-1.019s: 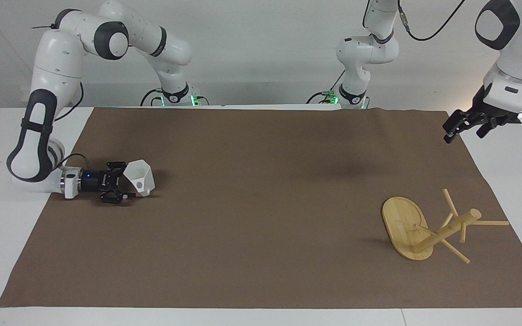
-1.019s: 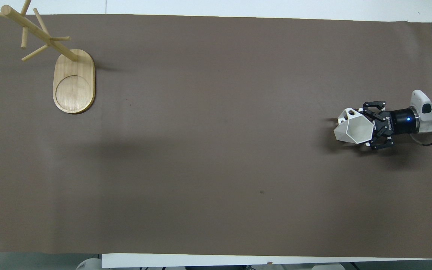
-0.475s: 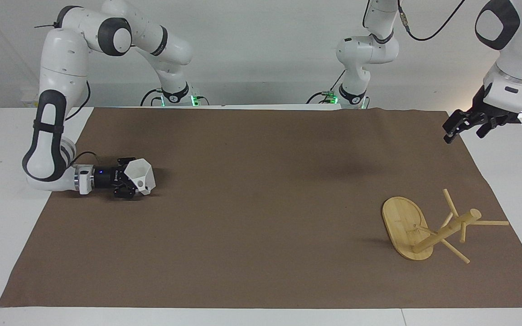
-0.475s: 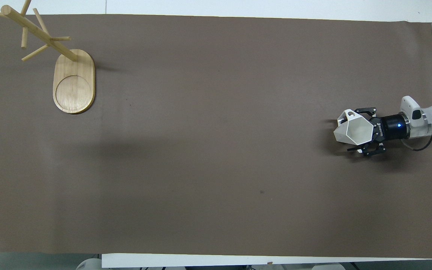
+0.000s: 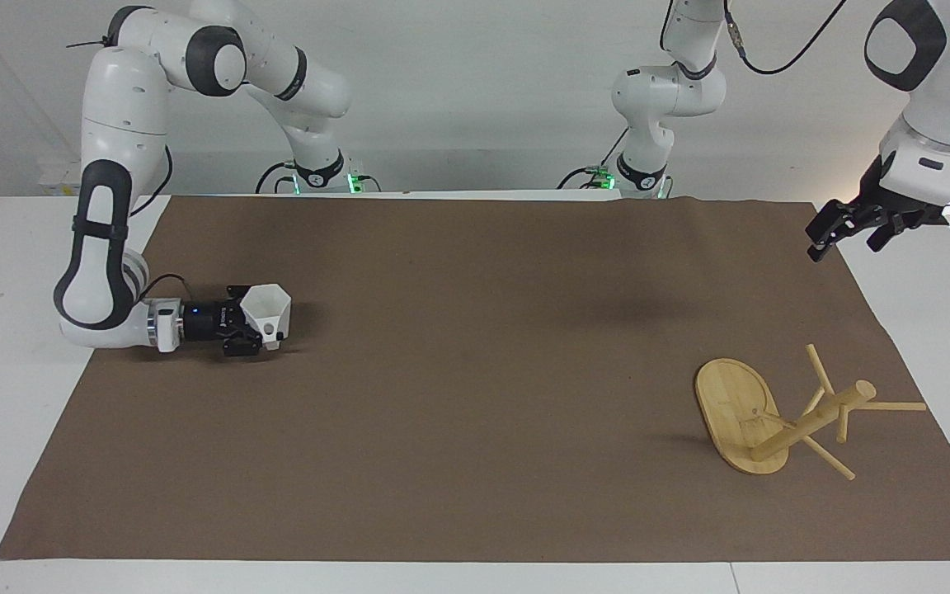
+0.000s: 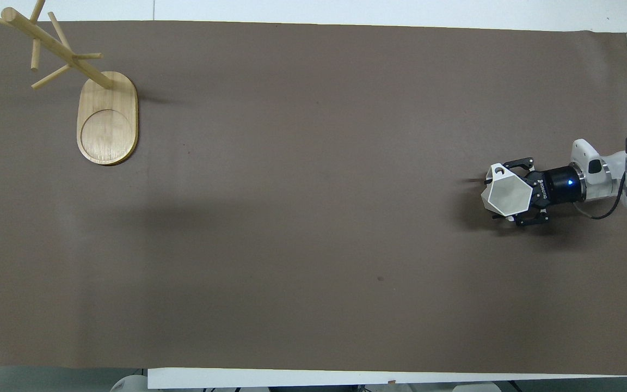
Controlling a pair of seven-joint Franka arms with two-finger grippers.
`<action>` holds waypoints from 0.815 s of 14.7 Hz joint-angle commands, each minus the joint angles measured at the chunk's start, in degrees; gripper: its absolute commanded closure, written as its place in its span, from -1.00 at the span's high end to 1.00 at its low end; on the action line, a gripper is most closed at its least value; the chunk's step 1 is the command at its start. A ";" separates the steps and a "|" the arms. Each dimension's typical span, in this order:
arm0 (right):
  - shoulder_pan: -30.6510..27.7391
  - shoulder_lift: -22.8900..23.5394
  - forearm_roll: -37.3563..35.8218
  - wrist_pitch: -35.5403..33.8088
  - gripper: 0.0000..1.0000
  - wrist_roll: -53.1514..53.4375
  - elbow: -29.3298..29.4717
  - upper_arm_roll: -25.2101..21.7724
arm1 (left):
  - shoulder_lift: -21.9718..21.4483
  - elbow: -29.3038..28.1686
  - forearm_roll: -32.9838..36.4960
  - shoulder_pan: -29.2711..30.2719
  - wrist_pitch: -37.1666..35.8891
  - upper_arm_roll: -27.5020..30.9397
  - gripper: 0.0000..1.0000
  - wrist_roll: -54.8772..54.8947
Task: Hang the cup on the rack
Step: 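Lift the white mug with the right gripper toward the table center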
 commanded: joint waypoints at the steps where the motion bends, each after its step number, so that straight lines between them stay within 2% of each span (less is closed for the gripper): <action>1: 1.01 -2.05 1.70 1.03 -0.51 1.65 -1.83 0.46 | -1.30 -1.67 -0.44 0.30 0.62 -0.12 1.00 -0.10; 5: 8.21 -8.38 7.57 1.38 -0.52 9.91 -1.92 0.46 | -1.30 -1.67 -0.44 0.30 0.62 -0.12 1.00 -0.10; 10: 22.95 -10.50 20.91 11.82 -0.52 16.50 -1.39 0.55 | -1.39 -1.67 -0.52 -0.57 -0.51 -0.64 1.00 -0.80; 12: 28.33 -10.41 27.07 17.09 -0.52 18.61 -1.39 0.55 | -2.00 -3.06 -2.18 -3.89 -0.09 -2.31 1.00 -7.62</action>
